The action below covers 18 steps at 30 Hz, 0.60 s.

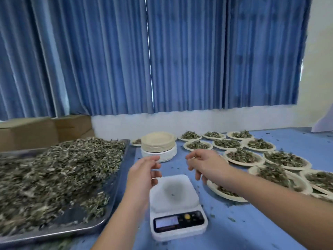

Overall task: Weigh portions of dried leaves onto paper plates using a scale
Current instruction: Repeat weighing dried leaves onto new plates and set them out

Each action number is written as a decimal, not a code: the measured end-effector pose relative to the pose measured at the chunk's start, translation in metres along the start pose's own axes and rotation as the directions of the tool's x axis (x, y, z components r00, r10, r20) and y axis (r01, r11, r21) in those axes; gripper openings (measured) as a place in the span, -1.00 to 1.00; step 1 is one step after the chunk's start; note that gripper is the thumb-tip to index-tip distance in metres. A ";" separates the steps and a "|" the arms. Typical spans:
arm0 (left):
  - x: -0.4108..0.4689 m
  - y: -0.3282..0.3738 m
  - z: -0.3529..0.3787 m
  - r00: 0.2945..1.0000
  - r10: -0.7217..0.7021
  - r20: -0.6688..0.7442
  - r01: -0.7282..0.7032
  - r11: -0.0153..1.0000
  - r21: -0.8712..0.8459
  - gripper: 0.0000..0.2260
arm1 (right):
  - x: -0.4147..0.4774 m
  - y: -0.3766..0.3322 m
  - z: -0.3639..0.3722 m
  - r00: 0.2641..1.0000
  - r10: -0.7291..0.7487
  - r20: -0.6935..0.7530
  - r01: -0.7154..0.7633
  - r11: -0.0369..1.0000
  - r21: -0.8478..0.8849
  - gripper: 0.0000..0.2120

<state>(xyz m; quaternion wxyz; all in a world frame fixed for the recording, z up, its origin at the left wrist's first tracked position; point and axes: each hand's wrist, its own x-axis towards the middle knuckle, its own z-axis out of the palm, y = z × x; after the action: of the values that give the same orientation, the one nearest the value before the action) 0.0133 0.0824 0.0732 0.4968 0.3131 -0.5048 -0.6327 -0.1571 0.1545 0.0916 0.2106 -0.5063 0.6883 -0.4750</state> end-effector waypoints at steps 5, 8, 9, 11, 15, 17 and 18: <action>0.045 -0.025 -0.046 0.991 0.071 -0.118 -0.036 0.960 0.279 -0.76 | 0.071 -0.014 0.042 0.981 -0.179 0.071 0.192 0.890 -0.413 -0.78; 0.059 -0.043 -0.053 0.992 0.057 -0.109 -0.014 0.931 0.364 -0.79 | 0.117 -0.017 0.054 0.953 -0.266 0.145 0.297 0.732 -0.613 -0.66; 0.062 -0.049 -0.055 0.992 0.052 -0.113 -0.005 0.926 0.379 -0.80 | 0.131 -0.017 0.058 0.950 -0.261 0.170 0.307 0.689 -0.656 -0.63; 0.064 -0.059 -0.058 0.990 0.037 -0.139 0.022 0.917 0.398 -0.81 | 0.156 -0.016 0.065 0.953 -0.221 0.205 0.300 0.628 -0.718 -0.58; 0.068 -0.072 -0.061 0.982 0.030 -0.185 0.057 0.890 0.451 -0.81 | 0.197 -0.013 0.077 0.964 -0.097 0.247 0.260 0.538 -0.802 -0.50; 0.070 -0.073 -0.059 0.983 0.041 -0.181 0.052 0.876 0.479 -0.84 | 0.210 -0.015 0.084 0.969 -0.046 0.243 0.232 0.509 -0.829 -0.54; 0.070 -0.074 -0.058 0.982 0.045 -0.184 0.052 0.871 0.489 -0.85 | 0.216 -0.016 0.087 0.970 -0.023 0.241 0.219 0.501 -0.837 -0.57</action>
<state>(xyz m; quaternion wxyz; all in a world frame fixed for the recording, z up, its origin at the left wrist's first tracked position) 0.0202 -0.0032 -0.0063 0.4454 0.4887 -0.5989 -0.4518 -0.1678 -0.0782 0.1064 -0.0339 -0.6355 0.7706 -0.0329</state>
